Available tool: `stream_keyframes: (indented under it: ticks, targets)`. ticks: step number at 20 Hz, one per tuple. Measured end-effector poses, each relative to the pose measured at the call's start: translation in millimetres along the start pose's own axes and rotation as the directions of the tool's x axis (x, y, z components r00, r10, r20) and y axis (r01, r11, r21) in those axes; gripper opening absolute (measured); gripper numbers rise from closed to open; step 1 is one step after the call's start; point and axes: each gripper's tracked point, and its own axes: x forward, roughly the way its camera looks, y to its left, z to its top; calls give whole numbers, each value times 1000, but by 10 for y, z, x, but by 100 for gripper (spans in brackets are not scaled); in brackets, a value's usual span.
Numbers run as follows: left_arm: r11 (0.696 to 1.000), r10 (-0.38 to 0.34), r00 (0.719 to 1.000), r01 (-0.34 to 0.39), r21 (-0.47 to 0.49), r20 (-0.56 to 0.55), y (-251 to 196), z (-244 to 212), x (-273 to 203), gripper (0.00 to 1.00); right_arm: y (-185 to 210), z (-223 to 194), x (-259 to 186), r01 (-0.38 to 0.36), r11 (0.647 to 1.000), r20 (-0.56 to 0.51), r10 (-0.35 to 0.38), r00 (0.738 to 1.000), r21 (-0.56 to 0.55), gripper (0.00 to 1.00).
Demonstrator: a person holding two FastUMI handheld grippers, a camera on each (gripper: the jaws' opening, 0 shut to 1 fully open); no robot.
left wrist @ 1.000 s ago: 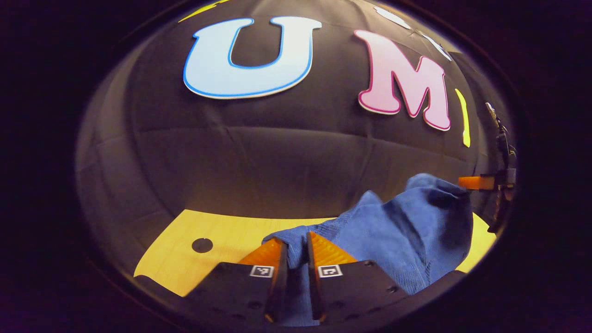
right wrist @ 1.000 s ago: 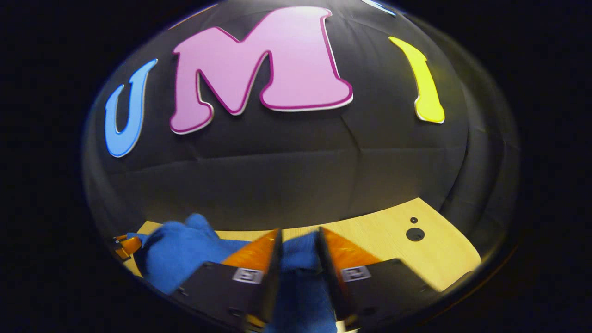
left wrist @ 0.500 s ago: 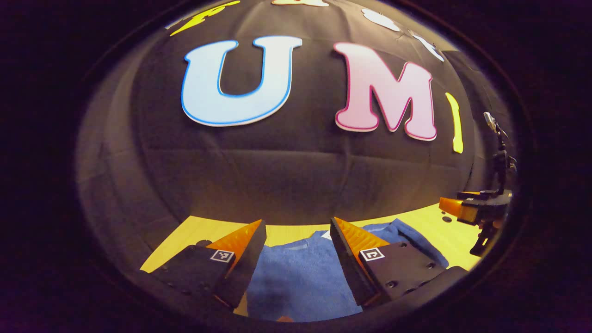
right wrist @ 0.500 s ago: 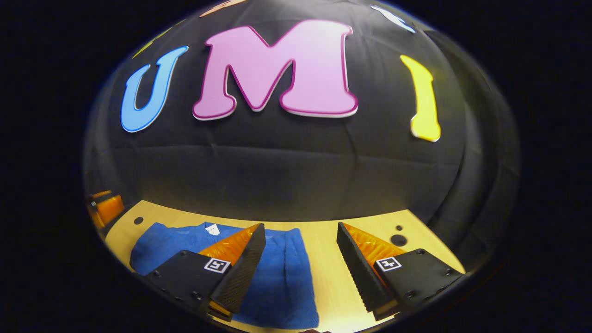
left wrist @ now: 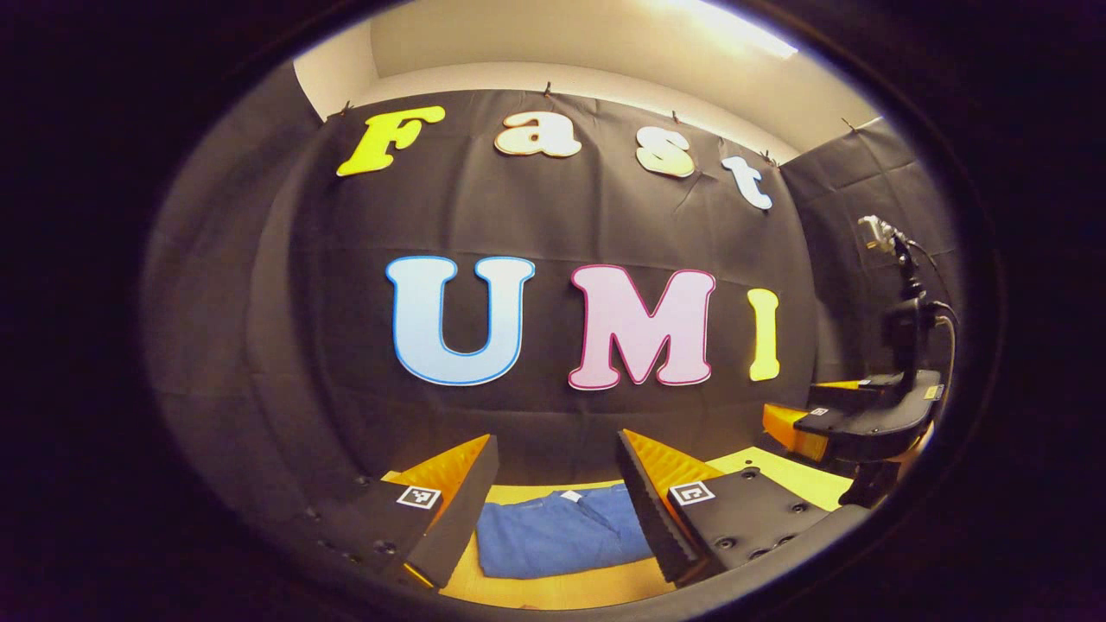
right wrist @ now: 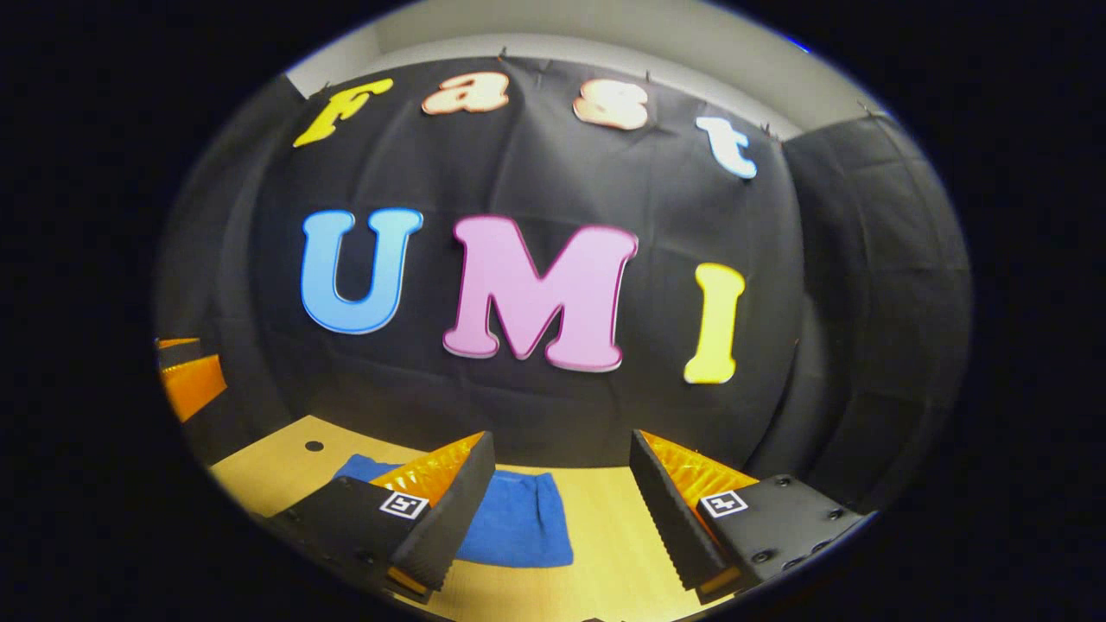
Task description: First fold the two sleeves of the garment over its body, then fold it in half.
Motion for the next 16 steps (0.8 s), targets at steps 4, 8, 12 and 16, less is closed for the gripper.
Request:
stream_keyframes:
  ticks: [4, 8, 12, 16]
  targets:
    - [999, 42, 999, -42, -17, -31, -19, 86, -886, 80, 117, 528, -834, -59, 995, 72, 53, 996, 86, 98]
    - [994, -18, 997, 10, 107, 77, -204, 148, -1490, 79, 237, 523, -1582, -138, 974, 40, 133, 990, 179, 98]
    - [991, -105, 991, 98, 91, 79, -542, -11, -1787, 80, 392, 229, -2040, -202, 963, -22, 209, 978, 177, 97]
    - [994, -112, 993, 112, -12, 45, -548, -124, -1871, 80, 534, 218, -2158, -255, 950, -39, 266, 963, 181, 87]
